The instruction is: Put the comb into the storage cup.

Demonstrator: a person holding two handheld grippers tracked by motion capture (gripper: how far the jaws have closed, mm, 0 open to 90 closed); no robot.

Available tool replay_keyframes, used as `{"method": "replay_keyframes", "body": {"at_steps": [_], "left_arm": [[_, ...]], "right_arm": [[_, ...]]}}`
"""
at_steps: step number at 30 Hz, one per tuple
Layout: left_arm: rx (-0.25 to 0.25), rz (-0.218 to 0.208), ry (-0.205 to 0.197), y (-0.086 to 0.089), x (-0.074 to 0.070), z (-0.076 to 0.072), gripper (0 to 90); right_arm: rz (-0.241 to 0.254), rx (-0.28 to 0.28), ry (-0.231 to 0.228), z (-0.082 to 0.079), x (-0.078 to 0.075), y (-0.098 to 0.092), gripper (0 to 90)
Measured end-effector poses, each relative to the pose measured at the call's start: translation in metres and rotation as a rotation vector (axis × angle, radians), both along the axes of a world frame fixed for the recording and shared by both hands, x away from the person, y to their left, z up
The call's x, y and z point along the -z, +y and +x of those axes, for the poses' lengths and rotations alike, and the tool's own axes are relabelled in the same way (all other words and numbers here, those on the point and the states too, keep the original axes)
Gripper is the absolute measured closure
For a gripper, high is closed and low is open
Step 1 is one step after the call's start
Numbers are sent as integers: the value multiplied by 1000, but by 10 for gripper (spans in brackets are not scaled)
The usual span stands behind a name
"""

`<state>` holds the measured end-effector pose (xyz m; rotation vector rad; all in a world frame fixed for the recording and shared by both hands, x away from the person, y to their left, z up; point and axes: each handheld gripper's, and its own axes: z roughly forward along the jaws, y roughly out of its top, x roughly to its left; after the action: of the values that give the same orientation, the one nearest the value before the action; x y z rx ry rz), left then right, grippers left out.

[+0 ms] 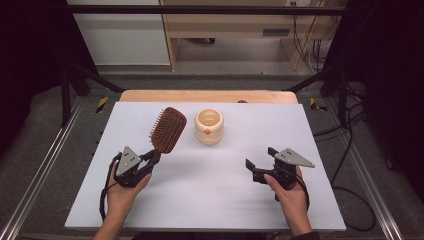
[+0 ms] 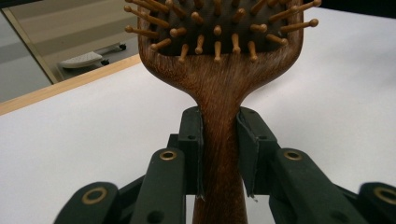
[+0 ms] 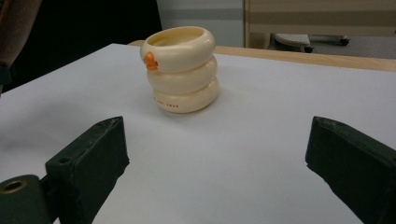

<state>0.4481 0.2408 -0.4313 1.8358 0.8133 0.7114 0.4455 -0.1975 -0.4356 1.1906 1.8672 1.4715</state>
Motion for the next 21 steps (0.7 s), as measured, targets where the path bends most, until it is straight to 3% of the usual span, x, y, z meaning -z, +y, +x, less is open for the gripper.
{"method": "replay_keyframes", "body": {"at_steps": [5,9,14,21], "left_arm": [[0,-17,1,0,0,-1,724],[1,-6,-7,-3,-1,-3,724],[2,-10,-15,-5,-1,-4,724],[12,-14,-21,-8,-2,-5,724]], "right_arm": [[3,-18,3,-1,-3,7,59],[0,-32,14,-5,-5,12,64],[53,-39,20,-4,-7,18,64],[83,-63,5,-4,-10,35,54]]}}
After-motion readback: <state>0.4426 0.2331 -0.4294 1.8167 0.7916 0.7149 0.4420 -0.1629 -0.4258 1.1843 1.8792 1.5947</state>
